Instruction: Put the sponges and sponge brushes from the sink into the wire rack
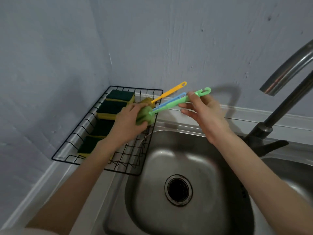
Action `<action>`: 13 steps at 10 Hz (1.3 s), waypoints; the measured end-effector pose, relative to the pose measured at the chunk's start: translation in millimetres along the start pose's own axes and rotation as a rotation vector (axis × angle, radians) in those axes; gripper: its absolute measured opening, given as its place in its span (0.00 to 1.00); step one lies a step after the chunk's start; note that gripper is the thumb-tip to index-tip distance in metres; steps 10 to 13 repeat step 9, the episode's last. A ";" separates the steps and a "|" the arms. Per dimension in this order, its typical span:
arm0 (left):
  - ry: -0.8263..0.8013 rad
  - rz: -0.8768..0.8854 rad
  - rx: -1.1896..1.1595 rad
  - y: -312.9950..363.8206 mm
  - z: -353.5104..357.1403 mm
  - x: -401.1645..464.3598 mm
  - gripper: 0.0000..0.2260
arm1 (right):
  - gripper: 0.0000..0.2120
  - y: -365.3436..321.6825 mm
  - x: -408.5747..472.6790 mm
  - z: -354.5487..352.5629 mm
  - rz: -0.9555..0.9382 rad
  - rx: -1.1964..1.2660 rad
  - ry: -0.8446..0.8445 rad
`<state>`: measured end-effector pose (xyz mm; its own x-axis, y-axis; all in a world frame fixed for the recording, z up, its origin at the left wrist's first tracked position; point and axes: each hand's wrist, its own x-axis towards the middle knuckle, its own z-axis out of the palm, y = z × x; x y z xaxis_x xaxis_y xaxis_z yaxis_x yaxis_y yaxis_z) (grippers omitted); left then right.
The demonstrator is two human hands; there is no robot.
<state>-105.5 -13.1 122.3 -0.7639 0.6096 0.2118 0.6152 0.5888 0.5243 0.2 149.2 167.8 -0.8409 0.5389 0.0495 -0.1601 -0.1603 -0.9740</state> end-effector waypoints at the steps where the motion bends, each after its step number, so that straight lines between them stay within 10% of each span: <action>1: -0.045 -0.056 0.000 -18.4 5.8 4.7 0.24 | 0.07 12.1 8.5 9.6 0.035 -0.055 -0.036; 7: -0.336 -0.154 0.111 -65.6 46.2 26.8 0.29 | 0.05 69.0 31.1 8.2 0.247 -0.188 -0.026; 9: -0.246 -0.111 0.087 -40.2 30.3 33.8 0.32 | 0.24 58.1 28.2 -5.7 0.240 -0.520 0.016; 13: -0.246 -0.111 0.087 -40.2 30.3 33.8 0.32 | 0.24 58.1 28.2 -5.7 0.240 -0.520 0.016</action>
